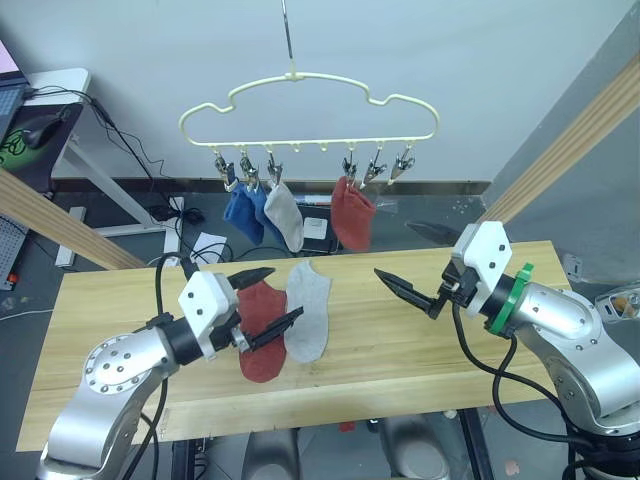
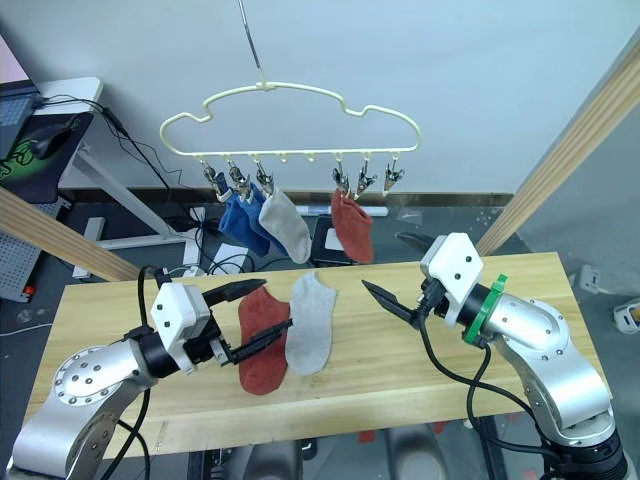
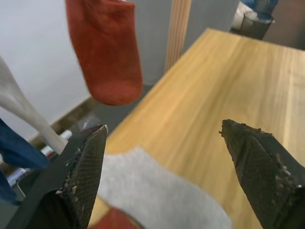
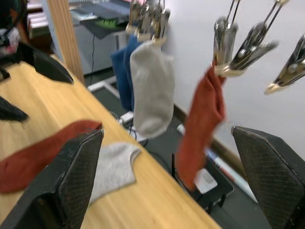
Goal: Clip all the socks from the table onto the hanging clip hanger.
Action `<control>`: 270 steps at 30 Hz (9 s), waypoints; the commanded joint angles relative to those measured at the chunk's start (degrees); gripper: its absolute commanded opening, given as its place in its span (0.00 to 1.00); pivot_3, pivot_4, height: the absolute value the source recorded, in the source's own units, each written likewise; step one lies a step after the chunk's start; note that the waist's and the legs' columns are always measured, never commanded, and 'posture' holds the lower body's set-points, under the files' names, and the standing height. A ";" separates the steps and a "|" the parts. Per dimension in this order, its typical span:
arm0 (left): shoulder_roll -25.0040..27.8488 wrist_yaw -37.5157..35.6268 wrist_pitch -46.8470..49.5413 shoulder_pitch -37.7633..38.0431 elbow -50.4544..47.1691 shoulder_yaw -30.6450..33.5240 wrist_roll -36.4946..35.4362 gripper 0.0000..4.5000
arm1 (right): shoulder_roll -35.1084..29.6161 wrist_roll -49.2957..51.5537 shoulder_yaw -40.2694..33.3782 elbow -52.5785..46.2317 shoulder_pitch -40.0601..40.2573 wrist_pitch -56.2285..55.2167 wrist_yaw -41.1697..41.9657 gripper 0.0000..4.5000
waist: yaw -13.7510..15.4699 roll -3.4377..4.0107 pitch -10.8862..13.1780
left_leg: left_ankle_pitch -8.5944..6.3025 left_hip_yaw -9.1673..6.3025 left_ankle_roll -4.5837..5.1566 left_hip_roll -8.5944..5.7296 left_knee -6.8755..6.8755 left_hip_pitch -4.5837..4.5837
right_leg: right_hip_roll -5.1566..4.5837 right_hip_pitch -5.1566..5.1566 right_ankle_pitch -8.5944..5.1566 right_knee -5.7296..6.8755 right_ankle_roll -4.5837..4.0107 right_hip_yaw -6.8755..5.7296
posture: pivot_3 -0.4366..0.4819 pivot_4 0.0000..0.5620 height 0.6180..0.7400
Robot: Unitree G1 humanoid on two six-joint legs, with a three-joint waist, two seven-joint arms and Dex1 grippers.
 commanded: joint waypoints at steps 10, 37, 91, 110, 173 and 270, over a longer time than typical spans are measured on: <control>1.96 -2.82 -3.68 -1.22 5.29 4.96 0.11 0.91 | -4.18 2.65 -5.60 3.89 2.59 -5.68 6.42 1.00 | 0.43 -0.21 -3.60 | 0.01 -0.03 0.03 -0.05 0.09 0.17 | 0.03 0.28 0.00 -0.01 0.00 -0.08 | 0.35 0.32 1.00; 4.07 -3.96 -4.29 6.25 5.38 11.81 0.83 0.99 | -8.08 -0.73 -5.22 8.63 3.13 -11.76 11.83 1.00 | 0.54 -0.56 -9.36 | 0.15 0.18 0.27 -0.01 0.02 1.97 | 0.10 1.99 -0.08 -0.02 0.09 0.07 | 0.42 0.17 1.00; -1.86 3.17 2.34 -10.28 2.89 3.33 -4.29 0.99 | 12.10 -2.50 4.09 -2.58 -5.83 10.03 -18.06 1.00 | 0.55 0.36 3.07 | 0.18 0.24 0.27 0.08 -0.14 0.90 | 0.04 0.60 -0.15 0.03 0.11 0.38 | 0.31 0.82 1.00; -2.64 3.11 1.56 -13.69 5.35 1.82 -3.18 1.00 | 23.89 -11.69 9.78 1.70 -16.06 11.55 -29.17 0.96 | 0.54 0.39 3.69 | 0.11 0.19 0.13 0.12 -0.21 0.37 | -0.06 0.11 -0.17 -0.04 0.14 0.30 | 0.31 0.81 1.00; -3.22 1.71 -0.90 -12.86 7.42 0.21 -0.43 1.00 | 31.99 -18.02 7.62 7.49 -25.89 12.34 -32.91 0.28 | 0.40 0.44 3.84 | 0.22 0.16 -0.21 0.14 -0.69 0.12 | -0.16 -0.32 -0.19 -0.20 0.17 0.32 | 0.32 0.80 1.00; -12.96 20.93 10.91 -9.39 22.17 -1.43 9.10 1.00 | 35.22 -17.61 7.27 5.99 -26.27 11.67 -32.57 0.05 | 0.31 0.42 3.85 | 0.23 0.21 -0.21 0.14 -0.99 0.02 | -0.24 -0.68 -0.08 -0.08 -0.02 0.31 | 0.30 0.80 1.00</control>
